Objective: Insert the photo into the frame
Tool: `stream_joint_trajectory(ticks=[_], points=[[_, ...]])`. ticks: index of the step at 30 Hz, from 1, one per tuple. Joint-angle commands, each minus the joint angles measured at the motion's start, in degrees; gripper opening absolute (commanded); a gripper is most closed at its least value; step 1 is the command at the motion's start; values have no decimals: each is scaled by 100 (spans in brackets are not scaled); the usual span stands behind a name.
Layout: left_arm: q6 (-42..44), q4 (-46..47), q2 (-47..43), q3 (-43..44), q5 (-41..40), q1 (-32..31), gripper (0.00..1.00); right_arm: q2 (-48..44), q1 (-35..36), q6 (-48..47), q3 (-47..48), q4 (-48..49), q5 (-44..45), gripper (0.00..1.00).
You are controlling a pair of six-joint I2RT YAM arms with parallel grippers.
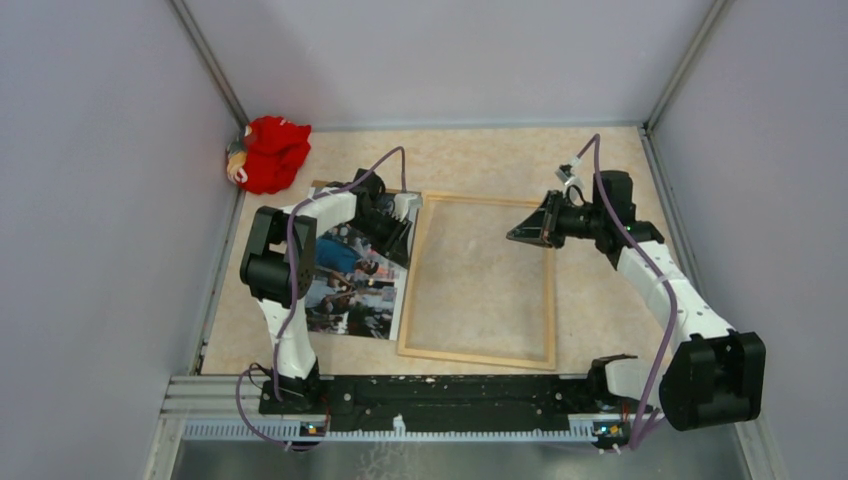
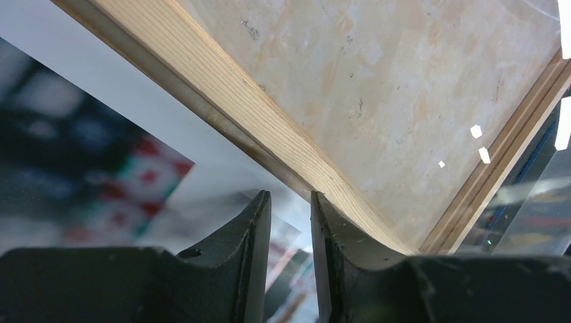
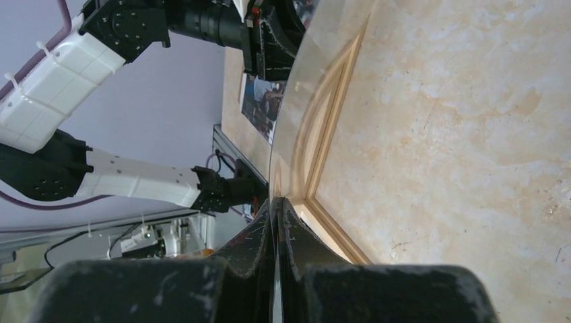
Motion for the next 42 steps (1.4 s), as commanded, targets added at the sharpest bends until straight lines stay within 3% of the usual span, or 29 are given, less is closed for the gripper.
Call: stream_joint_trajectory(ticks=[1,11,22,31,42], points=[[-17,29,44,102,25,-30,35,45,5,-192,476,92,-175,0],[-23,9,56,136,16,-30,35,118,666,-380,865,-53,-7,0],[-26,0,69,120,-1,-30,34,229,663,-591,598,-147,285,0],[-17,-20,64,123,-19,-30,34,364,639,-1132,683,-1055,1418,0],[-27,-55,87,187,-21,-31,34,229,402,-1284,466,-1268,2010,0]])
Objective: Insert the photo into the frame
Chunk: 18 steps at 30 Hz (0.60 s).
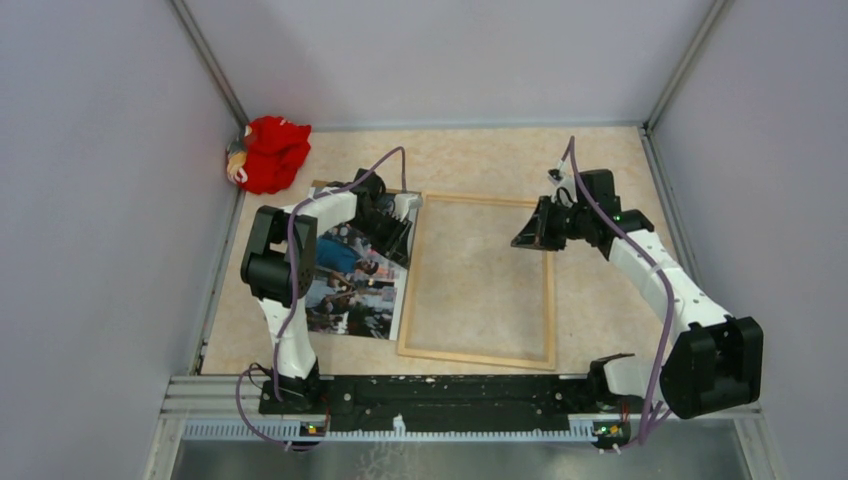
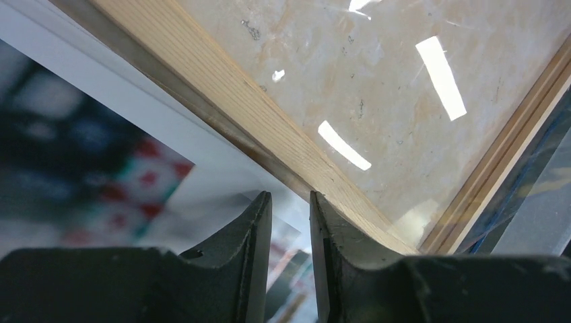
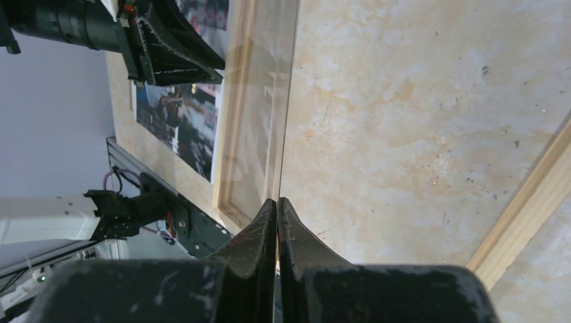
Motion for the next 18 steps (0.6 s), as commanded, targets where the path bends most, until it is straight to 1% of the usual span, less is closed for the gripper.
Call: stream_joint_trajectory(ticks=[1,11,18], points=[[-18,-40,50,166,-28,-26,34,-145,-68,-130,-159,23,361,0],[-3,-65,41,164,-29,-25,34,-420,-163,353,-999,604,751,0],[10,-97,58,207,-29,-25,34,-632,-297,535,-1355,881,942,0]])
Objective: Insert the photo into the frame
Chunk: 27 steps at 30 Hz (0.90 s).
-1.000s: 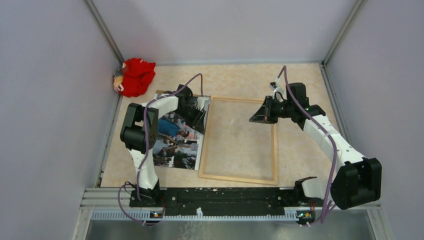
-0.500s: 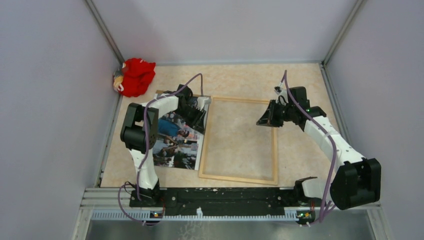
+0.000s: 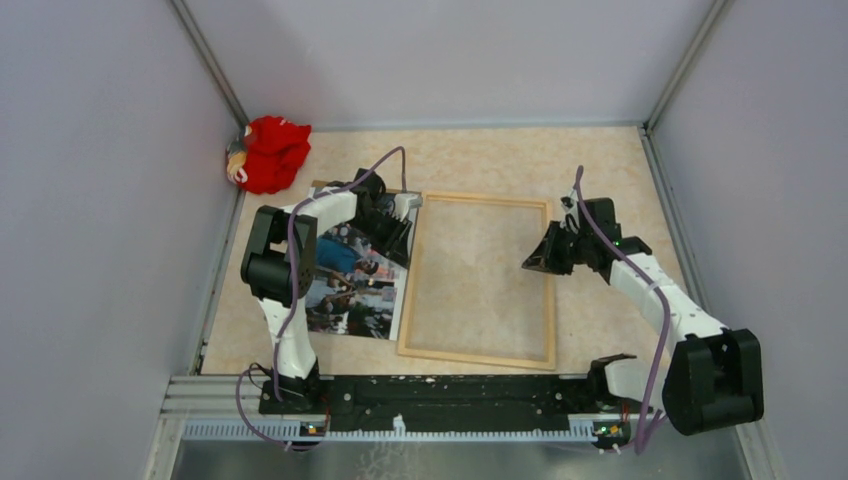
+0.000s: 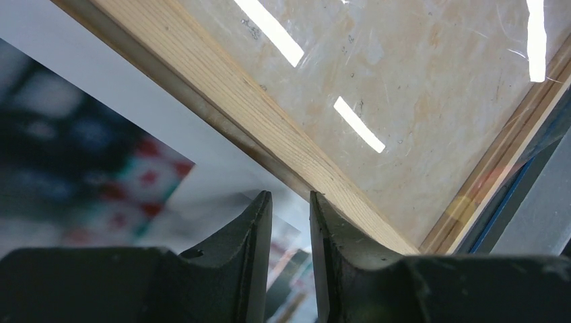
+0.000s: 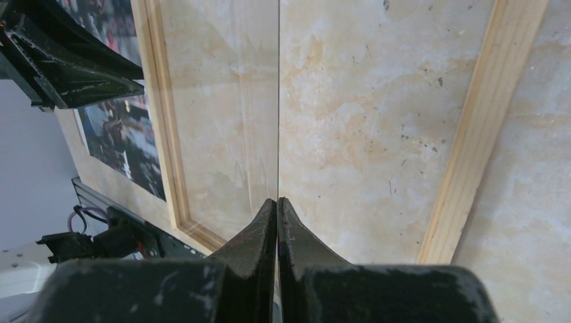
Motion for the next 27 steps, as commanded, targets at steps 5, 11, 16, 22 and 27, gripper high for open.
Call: stream_joint_trajectory(ticks=[5,11,16,22,27], points=[[1,-74,59,205,-14,-25,34,-208,-127,164,-149,572,269,0],[0,-90,69,207,-23,-27,35,-187,-140,178,-145,728,372,0],[-1,-87,70,217,-23,-25,38,-140,-149,219,-177,828,329,0],[30,-88,68,197,0,-25,37,-93,-149,254,-273,941,205,0],[56,-94,99,162,22,-25,35,-267,-149,439,-501,1221,137,0]])
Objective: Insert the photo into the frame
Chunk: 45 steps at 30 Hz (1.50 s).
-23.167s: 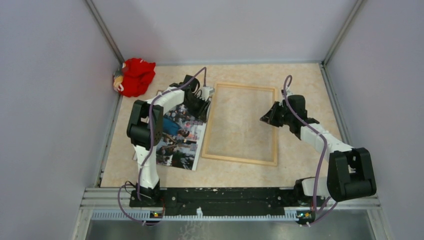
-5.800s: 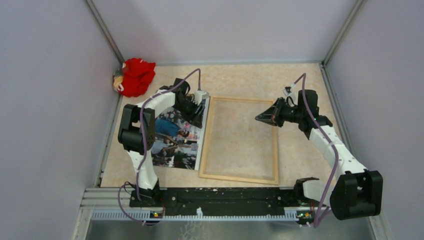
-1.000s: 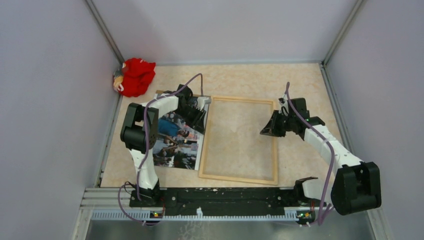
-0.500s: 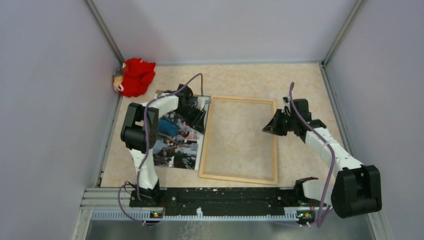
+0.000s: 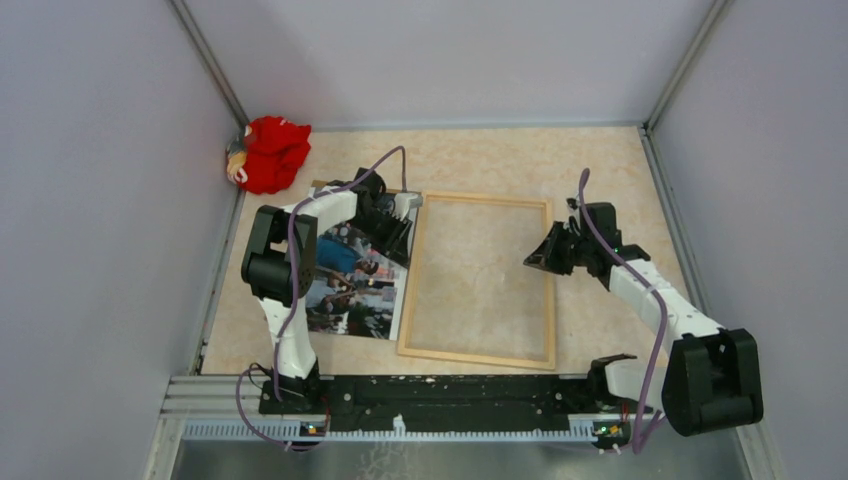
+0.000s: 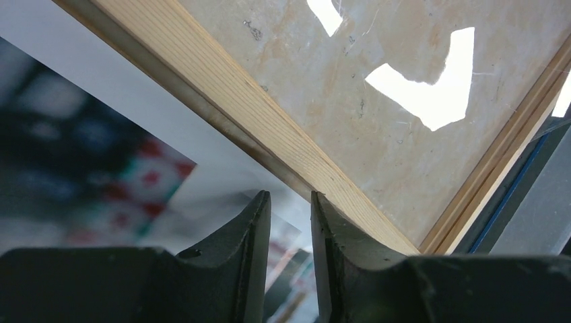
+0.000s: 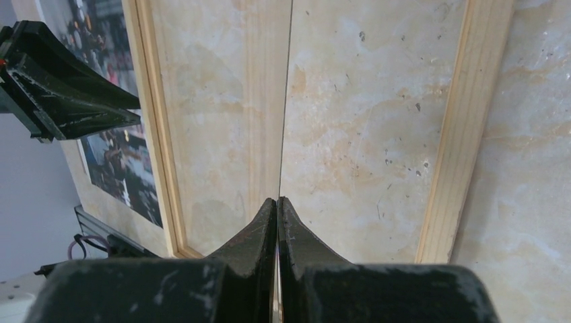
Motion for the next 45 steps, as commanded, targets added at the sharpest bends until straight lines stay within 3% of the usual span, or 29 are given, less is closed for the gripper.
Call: stream_joint_trajectory(ticks=[1,7,16,28,45], points=[[61,-29,82,97,53,-33,35,-238,-49,257,-186,574,-129,0],[51,-1,114,49,89,-123,34,-558,-54,758,-645,1270,-201,0],[85,63,141,-85,92,-226,32,-788,-49,997,-857,1414,-341,0],[111,77,142,-113,58,-244,28,-901,-49,2610,-1196,2979,-1285,0],[112,77,155,-86,23,-240,25,-1010,-49,3152,-1338,3685,-1569,0]])
